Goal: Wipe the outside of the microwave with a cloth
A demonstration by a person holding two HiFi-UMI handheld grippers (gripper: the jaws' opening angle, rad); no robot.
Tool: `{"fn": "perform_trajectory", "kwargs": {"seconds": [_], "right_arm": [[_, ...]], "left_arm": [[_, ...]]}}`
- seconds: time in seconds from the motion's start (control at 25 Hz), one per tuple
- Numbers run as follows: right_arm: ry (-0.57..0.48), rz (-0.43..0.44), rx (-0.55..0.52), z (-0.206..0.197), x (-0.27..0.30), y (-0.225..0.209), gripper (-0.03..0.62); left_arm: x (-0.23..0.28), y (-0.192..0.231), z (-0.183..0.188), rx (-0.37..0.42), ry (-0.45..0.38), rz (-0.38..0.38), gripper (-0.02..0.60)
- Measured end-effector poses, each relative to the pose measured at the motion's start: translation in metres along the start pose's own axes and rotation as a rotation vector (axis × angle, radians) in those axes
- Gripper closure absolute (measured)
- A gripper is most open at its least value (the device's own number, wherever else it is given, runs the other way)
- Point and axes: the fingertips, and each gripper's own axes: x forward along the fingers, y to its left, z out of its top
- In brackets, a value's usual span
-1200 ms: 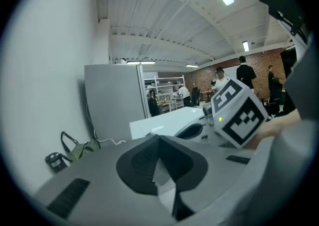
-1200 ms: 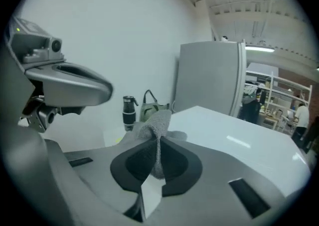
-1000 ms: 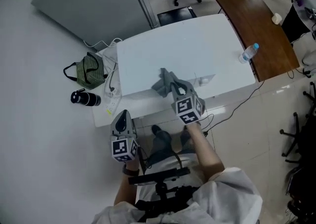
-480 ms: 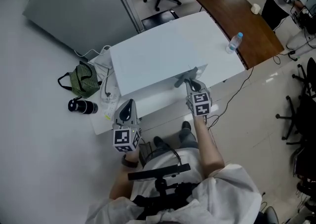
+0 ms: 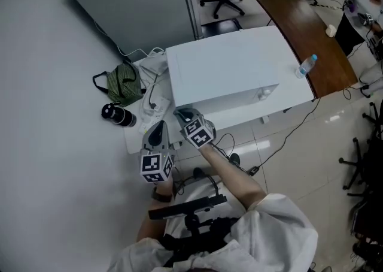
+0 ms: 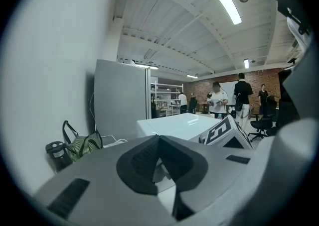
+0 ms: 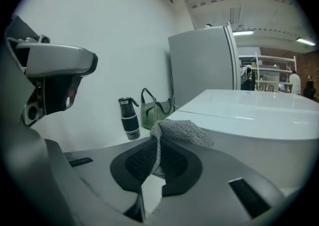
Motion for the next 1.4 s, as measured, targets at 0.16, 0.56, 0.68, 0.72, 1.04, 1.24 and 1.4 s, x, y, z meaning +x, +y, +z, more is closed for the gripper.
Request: {"fn": "perform_trajectory", "kwargs": {"seconds": [0.16,0.56,0.68,0.72,1.04,1.24,1.4], "right_arm": [[-0.015,-0.080,0.012,-0.009,-0.018,-0.035,0.571],[-0.040,-0.484,0.248,-0.093,-0.155,-0.231,0.571],[-0.028,-0.605,0.309,-0.119,-0.195,-0.291,0.572],[-0.019,-0.622,0.320,-0.126,-0.201,-0.302,0.571],[0.084,-0.496,0.253,-0.123,-0.139,-0.248,0.572],[0.118,-0.207,0.141,-0.098,-0.035,-0.131,0.574],[0.139,0.000,0.074,-0.080,0.035,-0.047,0.572]], "left_arm": [[0.000,0.008,-0.006,-0.022,0.017,0.008,0.558],[0.060,-0.050,0.006,0.001,0.022,-0.095,0.558],[0.074,-0.062,0.009,0.000,0.023,-0.106,0.558],[0.077,-0.065,0.009,-0.004,0.024,-0.107,0.558],[0.077,-0.057,0.003,-0.023,0.034,-0.083,0.558],[0.049,-0.016,-0.005,-0.031,0.042,-0.008,0.558],[0.023,0.019,-0.007,-0.045,0.041,0.065,0.558]]}}
